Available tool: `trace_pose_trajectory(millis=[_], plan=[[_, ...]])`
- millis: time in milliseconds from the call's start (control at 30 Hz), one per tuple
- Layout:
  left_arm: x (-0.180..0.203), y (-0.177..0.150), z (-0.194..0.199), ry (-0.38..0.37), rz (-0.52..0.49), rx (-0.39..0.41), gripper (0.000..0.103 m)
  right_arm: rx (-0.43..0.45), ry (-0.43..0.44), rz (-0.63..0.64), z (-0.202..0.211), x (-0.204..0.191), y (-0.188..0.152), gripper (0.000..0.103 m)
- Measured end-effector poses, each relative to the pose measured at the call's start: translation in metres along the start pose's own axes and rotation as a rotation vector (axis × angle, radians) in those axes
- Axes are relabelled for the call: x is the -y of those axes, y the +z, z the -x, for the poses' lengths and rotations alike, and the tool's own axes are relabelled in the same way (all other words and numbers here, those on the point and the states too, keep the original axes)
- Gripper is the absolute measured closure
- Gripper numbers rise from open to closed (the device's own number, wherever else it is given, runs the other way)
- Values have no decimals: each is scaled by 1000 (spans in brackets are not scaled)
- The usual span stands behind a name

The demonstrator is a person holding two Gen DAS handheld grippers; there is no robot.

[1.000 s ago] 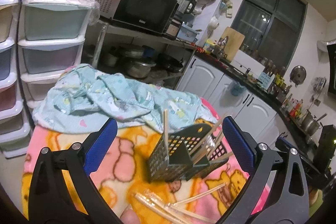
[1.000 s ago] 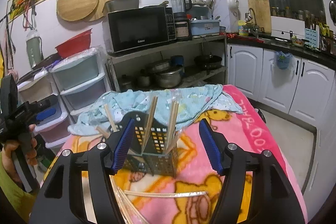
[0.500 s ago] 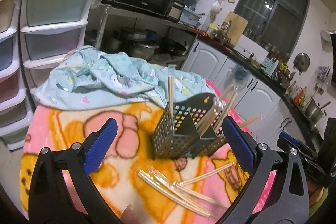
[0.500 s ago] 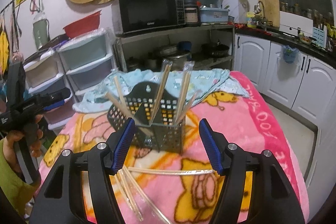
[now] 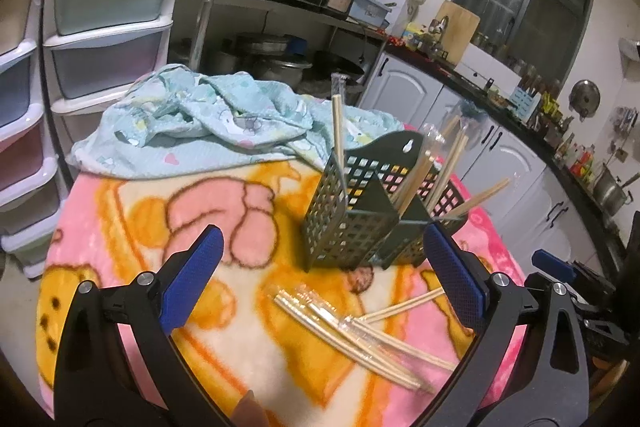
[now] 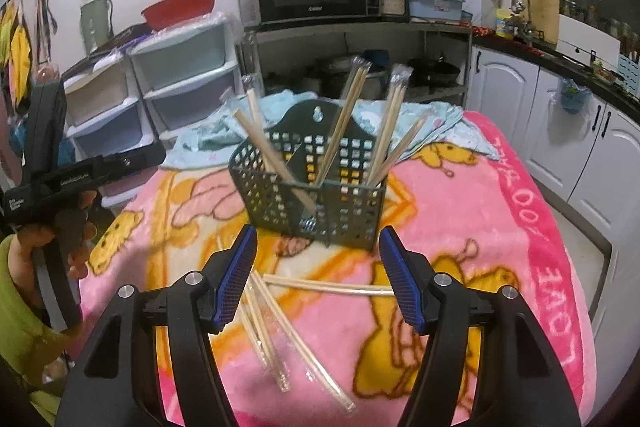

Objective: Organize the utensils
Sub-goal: 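Withdraw both open tools from the caddy back toward the blanket, then move the left tool down to a wrapped chopstick while the right tool approaches another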

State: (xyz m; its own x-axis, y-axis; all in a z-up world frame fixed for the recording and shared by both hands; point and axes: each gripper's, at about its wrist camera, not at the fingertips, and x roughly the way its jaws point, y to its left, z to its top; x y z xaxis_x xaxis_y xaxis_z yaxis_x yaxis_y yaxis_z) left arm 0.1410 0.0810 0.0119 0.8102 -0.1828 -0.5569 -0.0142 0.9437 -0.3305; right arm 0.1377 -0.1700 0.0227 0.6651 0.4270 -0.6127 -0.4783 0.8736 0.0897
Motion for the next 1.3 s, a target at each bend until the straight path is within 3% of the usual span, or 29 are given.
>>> trace_pose_trajectory(millis=[500, 700, 900, 1000, 1100, 1300], plan=[[-9, -27, -21, 42, -14, -96, 11, -119, 55, 69, -33, -25, -25, 43], [-17, -39, -40, 59, -2, -175, 12, -189, 69, 102, -57, -32, -37, 55], [-29, -52, -60, 10, 71, -258, 41, -273, 103, 131, -85, -38, -45, 67], [-34, -56, -67, -18, 111, -289, 51, -311, 125, 146, -100, -42, -48, 70], [-39, -59, -77, -42, 153, -323, 57, -342, 141, 161, -112, -45, -49, 71], [-49, -62, -95, -62, 234, -376, 57, -392, 165, 158, -132, -47, -48, 74]])
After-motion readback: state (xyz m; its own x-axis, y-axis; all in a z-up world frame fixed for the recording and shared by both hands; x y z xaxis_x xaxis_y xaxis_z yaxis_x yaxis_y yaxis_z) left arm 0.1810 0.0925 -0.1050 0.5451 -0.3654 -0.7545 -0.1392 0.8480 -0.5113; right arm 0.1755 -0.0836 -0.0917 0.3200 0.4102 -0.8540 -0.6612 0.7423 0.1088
